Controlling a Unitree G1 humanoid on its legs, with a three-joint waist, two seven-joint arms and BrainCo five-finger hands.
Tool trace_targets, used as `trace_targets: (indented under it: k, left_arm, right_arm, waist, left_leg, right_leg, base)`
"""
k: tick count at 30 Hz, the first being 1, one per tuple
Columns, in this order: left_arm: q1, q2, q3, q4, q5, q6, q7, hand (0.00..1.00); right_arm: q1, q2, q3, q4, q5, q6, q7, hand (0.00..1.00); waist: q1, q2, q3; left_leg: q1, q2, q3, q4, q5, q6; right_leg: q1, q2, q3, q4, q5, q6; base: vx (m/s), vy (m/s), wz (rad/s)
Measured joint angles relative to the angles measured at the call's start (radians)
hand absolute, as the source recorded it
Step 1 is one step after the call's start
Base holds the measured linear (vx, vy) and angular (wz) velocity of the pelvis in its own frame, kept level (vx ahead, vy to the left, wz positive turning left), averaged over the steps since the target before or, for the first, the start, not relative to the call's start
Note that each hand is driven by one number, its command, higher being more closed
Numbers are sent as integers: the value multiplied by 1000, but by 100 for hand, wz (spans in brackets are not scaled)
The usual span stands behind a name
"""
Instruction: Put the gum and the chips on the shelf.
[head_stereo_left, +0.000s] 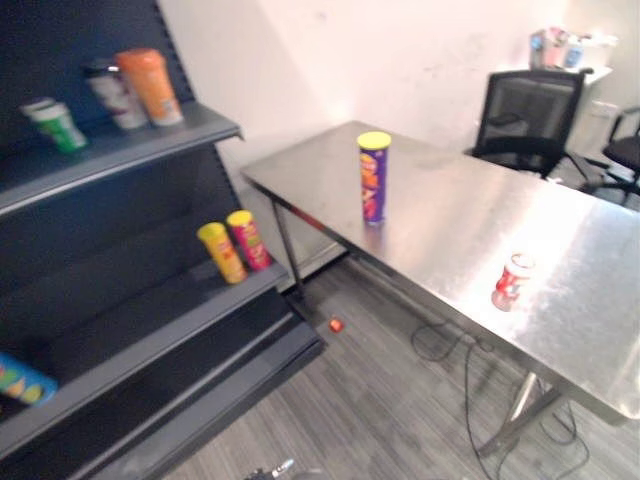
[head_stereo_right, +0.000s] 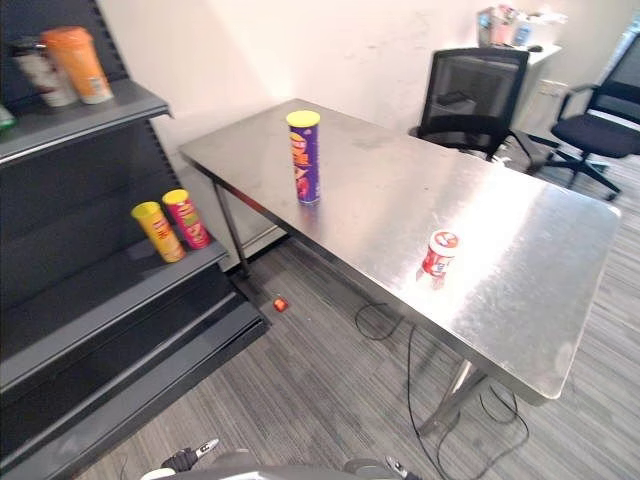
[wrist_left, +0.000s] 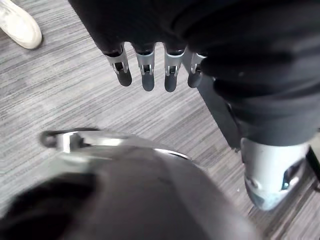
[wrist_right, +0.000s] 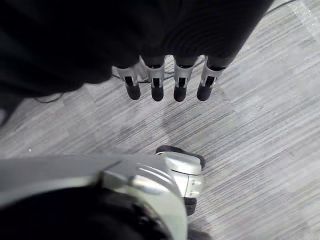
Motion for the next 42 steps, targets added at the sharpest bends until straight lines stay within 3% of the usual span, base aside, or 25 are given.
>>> trace_targets:
  k: [3,4,5,8,9,11,12,14,17,18,20,21,22,23,25,26,28,32,33,42]
  left_arm:
    - [41,-20,95,-5,-22,0,2,0]
    - [56,-34,135,0,-22,3,2,0]
    - [75,-37,171,2,-20,13,2,0]
    - [65,-9,224,33,-18,22,2,0]
    - [62,-4,220,37,-16,26,1,0]
    - [33,15,108,36,-11,27,-1,0]
    - [-4,28,31,36,-9,23,-1,0]
    - [-53,44,-53,34,2,20,-1,0]
    - [-80,35,-89,31,11,12,-4,0]
    - [-76,31,-85,27,12,9,-2,0]
    - [-69,30,-82,25,11,8,1,0]
    - [-66,30,-82,25,11,8,1,0]
    - [-62,33,-85,24,12,6,3,0]
    - [-59,39,-93,24,13,0,3,0]
    - [-59,52,-103,26,21,-1,0,0]
    - [-64,54,-118,30,27,0,-1,0]
    - [-63,59,-131,38,28,0,0,0]
    - [-57,64,-143,37,25,0,1,0]
    - [-61,80,-259,38,26,0,13,0]
    - [-55,78,-235,38,26,-1,13,0]
  right_arm:
    - [11,-12,50,-26,6,0,-2,0]
    - [17,-24,81,-30,21,-1,-4,0]
    - [20,-22,102,-30,40,0,-12,0]
    - [23,-2,124,-20,47,-5,-14,0]
    - [23,0,123,-13,47,-4,-15,0]
    - [38,-3,106,-18,49,-9,-15,0]
    - [48,0,63,-27,51,-14,-15,0]
    - [57,6,-6,-50,64,-20,-16,0]
    - [63,15,-55,-59,81,-21,-18,0]
    - [76,7,-62,-55,85,-13,-19,0]
    - [91,15,-78,-40,81,8,-18,0]
    - [97,18,-77,-37,78,12,-18,0]
    - [104,24,-76,-35,76,17,-19,0]
    - [94,24,-74,-28,72,22,-19,0]
    - [71,30,-63,-26,71,22,-18,0]
    - [49,24,-32,-26,71,22,-18,0]
    - [39,16,7,-27,71,21,-17,0]
    - [31,16,58,-47,70,4,-15,0]
    - [11,-4,205,-47,39,1,-15,0]
    - [11,-2,205,-48,42,1,-12,0]
  waist:
    - [-6,15,-12]
    - [-6,32,-30]
    - [-4,29,-53]
    - [-2,-22,-67]
    - [-1,-27,-70]
    - [-18,-28,-90]
    - [-36,-26,-110]
    - [-43,-27,-99]
    - [-39,-4,-54]
    - [-40,6,-43]
    - [-39,14,-36]
    - [-39,13,-36]
    - [-36,7,-40]
    - [-30,-16,-49]
    - [-20,-39,-61]
    - [-23,-37,-58]
    - [-24,-35,-59]
    - [-2,-56,-67]
    - [17,-68,-106]
    - [20,-71,-109]
  left_leg:
    - [-12,42,-115,-218,24,24]
    - [-12,51,-148,-281,46,-15]
    - [-15,20,-113,-272,48,-35]
    - [-24,-23,-24,-180,6,-47]
    - [-19,-38,-24,-169,6,-47]
    - [-1,-97,-4,-224,5,-44]
    - [-18,-124,8,-279,12,-12]
    - [-37,-144,42,-315,36,14]
    - [5,-137,154,-385,65,45]
    - [35,-119,213,-423,82,64]
    - [79,-104,238,-460,96,62]
    - [91,-98,242,-471,102,59]
    - [108,-98,248,-497,117,47]
    - [113,-116,241,-518,134,37]
    - [88,-151,152,-560,165,33]
    - [65,-153,140,-568,182,32]
    - [69,-142,94,-589,195,23]
    - [93,-118,83,-605,201,7]
    - [131,-174,61,-671,215,28]
    - [146,-174,55,-675,215,28]
  right_leg:
    - [-31,6,134,19,-59,50]
    - [-69,12,196,28,-69,67]
    - [-100,-8,250,28,-73,66]
    - [-162,-53,264,91,-30,117]
    - [-162,-64,277,90,-23,128]
    - [-206,-120,273,88,24,170]
    - [-262,-146,264,79,54,165]
    - [-310,-165,257,62,108,153]
    - [-352,-155,228,37,215,101]
    - [-354,-150,137,60,218,84]
    - [-361,-137,-7,259,101,64]
    - [-347,-129,-43,287,78,64]
    - [-315,-128,-108,259,61,67]
    - [-288,-129,-134,157,65,79]
    - [-246,-135,-129,-19,68,102]
    - [-240,-134,-136,-89,95,129]
    - [-218,-119,-142,-135,121,125]
    - [-189,-97,-149,-169,126,122]
    - [-157,-135,-147,-203,150,140]
    - [-139,-136,-160,-203,150,140]
  base:
    - [183,478,-154]
    - [186,515,-167]
    - [182,503,-162]
    - [137,407,-126]
    - [62,345,-102]
    - [-39,298,-69]
    - [-55,219,-38]
    - [-63,200,-61]
    - [-112,162,-108]
    - [-108,87,-97]
    - [-37,6,-55]
    - [14,-36,-31]
    - [34,-57,-34]
    - [40,-62,-40]
    - [40,-141,-44]
    - [-3,-168,-22]
    - [-30,-116,10]
    - [-28,-76,2]
    - [-16,-26,4]
    - [0,0,1]
